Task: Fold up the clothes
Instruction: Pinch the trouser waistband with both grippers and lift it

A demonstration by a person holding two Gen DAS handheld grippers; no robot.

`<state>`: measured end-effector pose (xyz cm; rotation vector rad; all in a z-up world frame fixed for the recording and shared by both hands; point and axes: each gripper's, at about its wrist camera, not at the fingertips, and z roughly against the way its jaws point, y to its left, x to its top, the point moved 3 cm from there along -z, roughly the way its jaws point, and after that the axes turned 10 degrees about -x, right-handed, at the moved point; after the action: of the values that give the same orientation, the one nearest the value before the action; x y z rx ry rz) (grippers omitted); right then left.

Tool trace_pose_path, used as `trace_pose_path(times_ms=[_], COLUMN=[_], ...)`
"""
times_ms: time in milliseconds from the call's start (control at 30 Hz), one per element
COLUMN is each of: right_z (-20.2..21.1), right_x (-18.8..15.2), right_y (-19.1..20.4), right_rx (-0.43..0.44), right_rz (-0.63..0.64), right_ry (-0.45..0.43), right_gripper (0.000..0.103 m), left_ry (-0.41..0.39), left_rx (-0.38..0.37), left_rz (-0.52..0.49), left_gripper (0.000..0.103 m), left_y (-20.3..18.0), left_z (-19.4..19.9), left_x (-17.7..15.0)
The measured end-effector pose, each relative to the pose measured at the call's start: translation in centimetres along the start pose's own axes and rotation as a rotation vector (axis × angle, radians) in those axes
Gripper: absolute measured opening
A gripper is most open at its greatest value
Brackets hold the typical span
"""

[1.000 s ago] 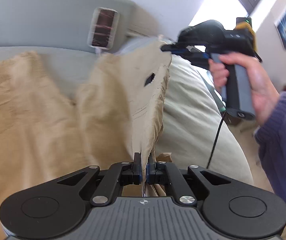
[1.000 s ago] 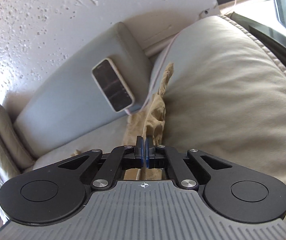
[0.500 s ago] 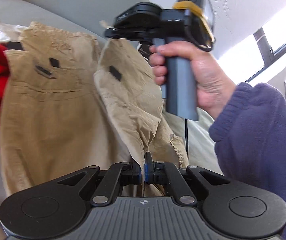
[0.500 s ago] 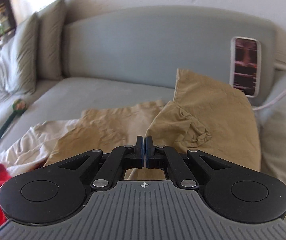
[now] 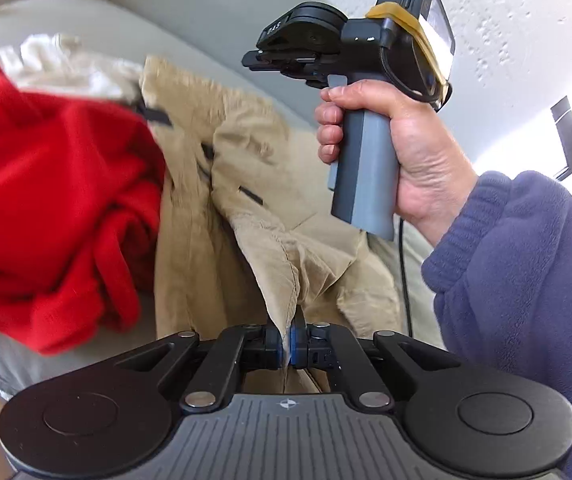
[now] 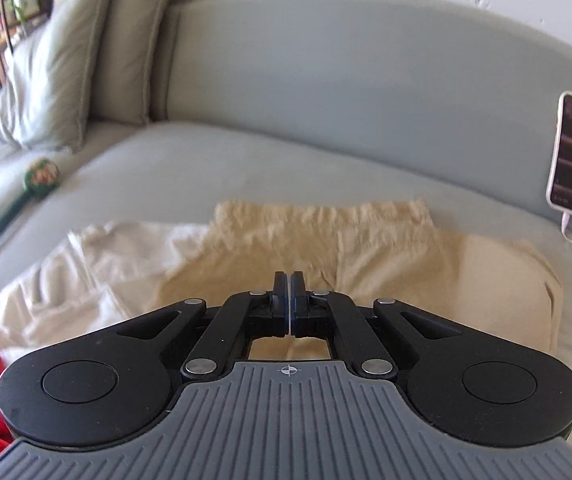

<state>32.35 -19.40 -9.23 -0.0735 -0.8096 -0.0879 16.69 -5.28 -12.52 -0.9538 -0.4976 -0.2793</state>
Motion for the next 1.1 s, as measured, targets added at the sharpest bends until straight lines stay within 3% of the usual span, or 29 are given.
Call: trace_pose_path(times_ms=[67, 133, 167, 200, 233, 367, 467, 533, 600, 633, 667, 733, 767, 800, 900, 967, 1033, 1100], right_z=[0.9, -0.5, -1.6, -2.8, -3.8, -6.8, -8.5, -10.1, -11.6, -11.8, -11.8, -11.4, -11.2, -10.8, -8.5, -6.2, -3.9, -2.5], right_x=[1.0, 1.0, 0.9, 0.9, 0.8, 0.5, 0.7, 0.6, 0.1, -0.1, -0.3, -0.5, -0.5, -0.4, 0.7, 2.0, 3.2, 3.9], right_y=[0.7, 1.2, 0.8, 0.2, -0.4, -2.0, -1.9, -1.0, 0.1, 0.5, 0.8, 0.8, 0.6, 0.2, -0.7, -0.9, -0.7, 0.5], right_rx=[0.039, 0.002, -0.045, -0.085, -0.119, -0.153, -0.172, -0.221, -0.259, -0.277, -0.296, -0.331, -0.336, -0.330, -0.340, -0.351, -0.283, -0.182], right_rz=[-0.014, 0.015, 0.008, -0.011, -0.041, -0.097, -0.096, -0.041, 0.035, 0.069, 0.100, 0.117, 0.112, 0.101, 0.086, 0.074, 0.040, 0.031], right_ry=[-0.024, 0.070, 0.131, 0.198, 0.253, 0.362, 0.382, 0.411, 0.469, 0.466, 0.457, 0.433, 0.435, 0.435, 0.339, 0.213, 0.089, 0.019], right_gripper=[0.000, 0.002, 0.011, 0.033, 0.043, 0.043, 0.043, 0.049, 0.065, 0.065, 0.061, 0.040, 0.021, 0.010, 0.006, 0.005, 0.005, 0.005], left_ry=[0.009, 0.040, 0.059, 0.072, 0.077, 0.084, 0.089, 0.092, 0.094, 0.094, 0.094, 0.094, 0.095, 0.095, 0.083, 0.062, 0.042, 0.042], left_rx=[0.026, 0.029, 0.021, 0.003, -0.008, -0.064, -0.077, -0.081, -0.083, -0.085, -0.087, -0.086, -0.082, -0.079, -0.067, -0.056, -0.042, -0.039], left_rz=[-0.032, -0.047, -0.051, -0.064, -0.077, -0.094, -0.091, -0.092, -0.095, -0.094, -0.093, -0.096, -0.098, -0.100, -0.119, -0.136, -0.141, -0.082], left_gripper=[0.002, 0.001, 0.001, 0.001, 0.001, 0.001, 0.001, 0.001, 0.001, 0.001, 0.001, 0.001, 0.001, 0.001, 0.001, 0.001, 0.001, 0.001], left_y=[-0.1, -0.1, -0.2, -0.5, -0.8, -1.3, -1.3, -1.3, -1.3, -1.2, -1.2, -1.2, -1.2, -1.3, -1.7, -2.0, -2.2, -1.5], left_z=[0.0, -0.5, -0.8, -1.1, -1.4, -2.1, -2.2, -2.2, -2.3, -2.3, -2.2, -2.1, -2.1, -2.0, -1.4, -1.0, -0.5, -0.3], left_x=[-0.2, -0.9, -1.3, -1.7, -2.0, -2.1, -2.1, -2.1, -2.1, -2.0, -2.0, -2.0, -2.0, -2.1, -2.2, -2.1, -1.9, -1.5])
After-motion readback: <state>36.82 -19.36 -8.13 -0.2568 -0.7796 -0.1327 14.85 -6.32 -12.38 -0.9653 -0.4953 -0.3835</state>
